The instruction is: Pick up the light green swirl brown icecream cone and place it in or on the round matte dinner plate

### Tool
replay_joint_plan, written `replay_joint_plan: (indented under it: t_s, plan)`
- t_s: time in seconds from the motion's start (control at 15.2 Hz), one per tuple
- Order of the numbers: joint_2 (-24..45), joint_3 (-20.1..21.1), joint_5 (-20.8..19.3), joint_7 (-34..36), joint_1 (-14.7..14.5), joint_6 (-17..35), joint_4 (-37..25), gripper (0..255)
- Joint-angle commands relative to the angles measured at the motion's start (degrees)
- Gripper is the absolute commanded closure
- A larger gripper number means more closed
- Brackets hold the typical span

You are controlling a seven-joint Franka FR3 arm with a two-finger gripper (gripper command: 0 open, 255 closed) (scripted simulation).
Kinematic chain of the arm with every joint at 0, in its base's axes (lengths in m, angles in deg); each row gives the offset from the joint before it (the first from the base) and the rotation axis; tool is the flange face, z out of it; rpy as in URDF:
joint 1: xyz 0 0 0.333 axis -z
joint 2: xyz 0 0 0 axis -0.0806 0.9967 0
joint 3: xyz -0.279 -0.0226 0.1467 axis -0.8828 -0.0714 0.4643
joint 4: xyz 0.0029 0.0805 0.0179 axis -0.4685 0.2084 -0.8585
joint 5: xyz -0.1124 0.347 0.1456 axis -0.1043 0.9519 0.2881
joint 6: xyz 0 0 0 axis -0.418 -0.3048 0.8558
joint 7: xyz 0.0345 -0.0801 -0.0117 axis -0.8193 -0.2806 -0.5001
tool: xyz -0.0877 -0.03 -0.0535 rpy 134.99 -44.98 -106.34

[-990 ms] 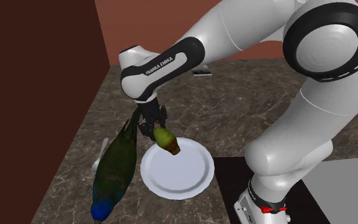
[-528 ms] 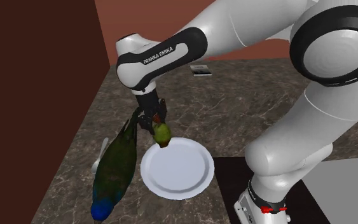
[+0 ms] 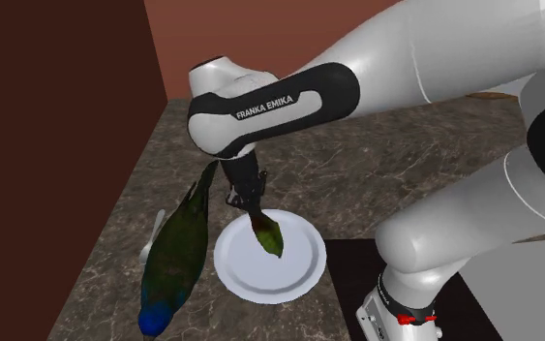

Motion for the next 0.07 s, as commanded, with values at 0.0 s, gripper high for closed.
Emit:
replay_joint_plan:
  t_s: [0.0]
  plan:
    - [-0.6,0.1,0.7,-0.1,-0.5,1.1,1.6,255]
